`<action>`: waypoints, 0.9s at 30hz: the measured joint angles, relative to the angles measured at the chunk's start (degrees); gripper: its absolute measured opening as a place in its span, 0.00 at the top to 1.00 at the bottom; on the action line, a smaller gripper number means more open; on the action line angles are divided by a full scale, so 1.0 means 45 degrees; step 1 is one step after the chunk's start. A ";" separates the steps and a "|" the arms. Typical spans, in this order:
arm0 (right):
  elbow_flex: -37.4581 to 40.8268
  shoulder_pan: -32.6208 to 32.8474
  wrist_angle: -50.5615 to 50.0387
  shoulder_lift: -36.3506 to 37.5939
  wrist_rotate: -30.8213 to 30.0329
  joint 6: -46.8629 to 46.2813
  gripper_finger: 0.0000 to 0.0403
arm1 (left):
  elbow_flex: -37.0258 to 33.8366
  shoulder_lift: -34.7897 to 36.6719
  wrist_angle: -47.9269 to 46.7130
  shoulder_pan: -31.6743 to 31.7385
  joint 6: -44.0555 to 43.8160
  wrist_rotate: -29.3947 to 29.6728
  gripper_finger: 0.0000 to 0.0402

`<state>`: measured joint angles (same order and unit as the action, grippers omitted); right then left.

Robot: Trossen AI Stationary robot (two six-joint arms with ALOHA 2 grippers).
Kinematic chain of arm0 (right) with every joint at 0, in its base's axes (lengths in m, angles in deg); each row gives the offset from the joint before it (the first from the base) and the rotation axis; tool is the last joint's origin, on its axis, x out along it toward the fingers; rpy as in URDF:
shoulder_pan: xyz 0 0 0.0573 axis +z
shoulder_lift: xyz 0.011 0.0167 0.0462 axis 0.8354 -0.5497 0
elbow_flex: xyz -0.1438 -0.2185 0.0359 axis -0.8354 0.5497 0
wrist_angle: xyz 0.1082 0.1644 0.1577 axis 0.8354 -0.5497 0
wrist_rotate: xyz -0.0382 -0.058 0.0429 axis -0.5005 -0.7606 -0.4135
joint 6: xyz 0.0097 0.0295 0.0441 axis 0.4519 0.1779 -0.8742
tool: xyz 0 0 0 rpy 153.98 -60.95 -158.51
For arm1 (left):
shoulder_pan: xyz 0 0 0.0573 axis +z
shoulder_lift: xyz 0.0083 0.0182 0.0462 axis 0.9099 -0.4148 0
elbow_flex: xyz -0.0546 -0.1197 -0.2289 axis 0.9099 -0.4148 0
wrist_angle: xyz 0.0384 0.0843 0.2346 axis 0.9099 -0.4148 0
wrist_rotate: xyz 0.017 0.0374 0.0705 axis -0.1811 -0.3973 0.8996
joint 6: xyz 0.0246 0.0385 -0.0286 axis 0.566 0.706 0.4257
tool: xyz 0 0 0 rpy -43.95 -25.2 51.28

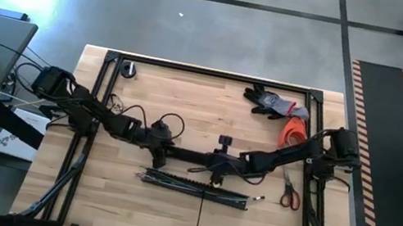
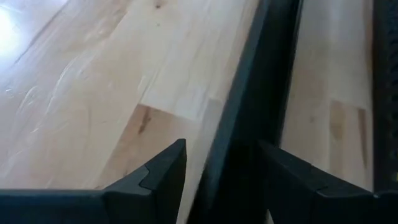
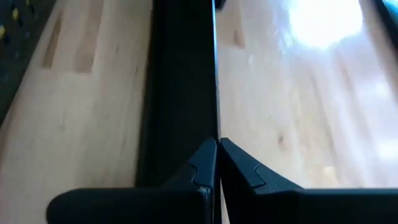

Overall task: Ziptie cables
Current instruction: Close the black cable duct

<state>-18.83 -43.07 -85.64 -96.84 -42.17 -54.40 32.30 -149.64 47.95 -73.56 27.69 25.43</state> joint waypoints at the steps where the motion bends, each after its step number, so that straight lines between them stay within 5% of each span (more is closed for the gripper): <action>1: -0.0009 0.0037 0.0209 0.0023 -0.0116 0.0097 1.00 | 0.0000 -0.0004 -0.0058 0.0057 0.0001 -0.0014 0.58; 7: -0.0029 0.0182 0.0363 0.0235 -0.0456 0.0297 1.00 | 0.0005 -0.0039 -0.0249 0.0132 0.0142 -0.0376 0.61; 14: -0.0029 0.0314 0.0350 0.0363 -0.0658 -0.0373 1.00 | 0.0012 -0.0039 -0.0582 -0.0079 0.0315 -0.0375 0.93; 17: -0.0029 0.0325 0.0269 0.0925 -0.0411 -0.0819 0.98 | 0.0015 -0.0039 -0.0755 -0.0185 0.0390 0.0137 0.94; 27: -0.0015 -0.0926 0.0923 0.1856 0.3604 -0.2489 0.57 | 0.0029 -0.0034 -0.0945 -0.2216 0.4412 0.3807 0.94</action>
<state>-18.89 -47.24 -81.48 -88.49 -25.95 -65.60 32.43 -149.79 43.70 -83.53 47.55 42.56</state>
